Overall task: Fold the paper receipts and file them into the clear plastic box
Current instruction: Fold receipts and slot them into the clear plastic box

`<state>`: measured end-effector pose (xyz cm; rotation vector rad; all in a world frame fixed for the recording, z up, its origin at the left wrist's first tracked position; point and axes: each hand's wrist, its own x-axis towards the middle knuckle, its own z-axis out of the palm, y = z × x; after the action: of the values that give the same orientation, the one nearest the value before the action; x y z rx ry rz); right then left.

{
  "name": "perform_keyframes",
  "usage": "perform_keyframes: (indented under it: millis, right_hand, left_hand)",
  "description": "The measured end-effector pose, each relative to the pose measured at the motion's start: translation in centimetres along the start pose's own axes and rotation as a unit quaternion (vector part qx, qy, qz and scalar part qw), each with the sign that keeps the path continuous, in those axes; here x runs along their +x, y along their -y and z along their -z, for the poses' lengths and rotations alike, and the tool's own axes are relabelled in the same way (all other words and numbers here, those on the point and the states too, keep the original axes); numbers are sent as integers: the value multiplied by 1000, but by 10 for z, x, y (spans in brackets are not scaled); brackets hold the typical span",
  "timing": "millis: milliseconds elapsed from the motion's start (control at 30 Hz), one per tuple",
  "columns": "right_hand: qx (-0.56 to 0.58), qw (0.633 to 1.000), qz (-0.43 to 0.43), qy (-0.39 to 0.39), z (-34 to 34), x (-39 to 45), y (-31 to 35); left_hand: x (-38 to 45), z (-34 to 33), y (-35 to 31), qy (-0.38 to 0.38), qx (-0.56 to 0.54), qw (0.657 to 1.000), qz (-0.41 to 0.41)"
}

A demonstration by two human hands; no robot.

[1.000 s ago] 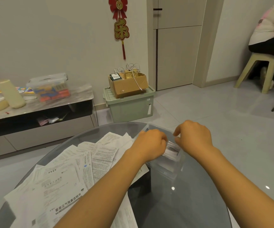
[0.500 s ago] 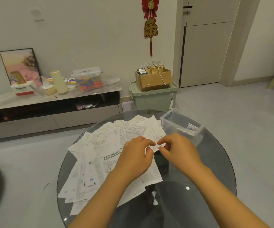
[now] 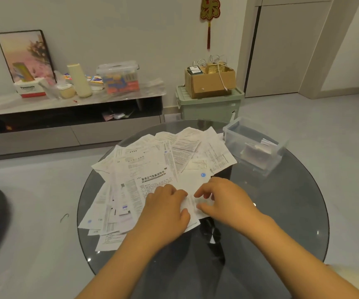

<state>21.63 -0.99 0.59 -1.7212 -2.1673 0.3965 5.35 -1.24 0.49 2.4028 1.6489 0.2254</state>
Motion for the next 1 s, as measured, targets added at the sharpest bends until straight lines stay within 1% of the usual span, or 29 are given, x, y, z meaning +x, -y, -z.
perform_keyframes:
  millis: [133, 233, 300, 400, 633, 733, 867, 1000]
  right_hand:
    - [9, 997, 39, 59, -2, -5, 1]
    - [9, 993, 51, 104, -4, -10, 0]
    - [8, 991, 55, 122, -6, -12, 0]
    - [6, 991, 53, 125, -9, -14, 0]
    - [17, 994, 47, 99, -15, -13, -2]
    - [40, 994, 43, 89, -11, -12, -3]
    - [99, 991, 35, 79, 1, -13, -2]
    - [200, 976, -22, 87, 9, -16, 0]
  left_hand:
    - [-12, -3, 15, 58, -13, 998, 8]
    - [-18, -5, 21, 111, -29, 993, 1]
    - [-21, -4, 22, 128, -47, 991, -5]
    - [-25, -1, 24, 131, -66, 989, -20]
    - [-31, 1, 26, 155, -95, 983, -32]
    - [-31, 4, 27, 149, -121, 981, -35]
    - [-30, 12, 29, 116, -168, 979, -25]
    - [-28, 15, 26, 63, -259, 964, 11]
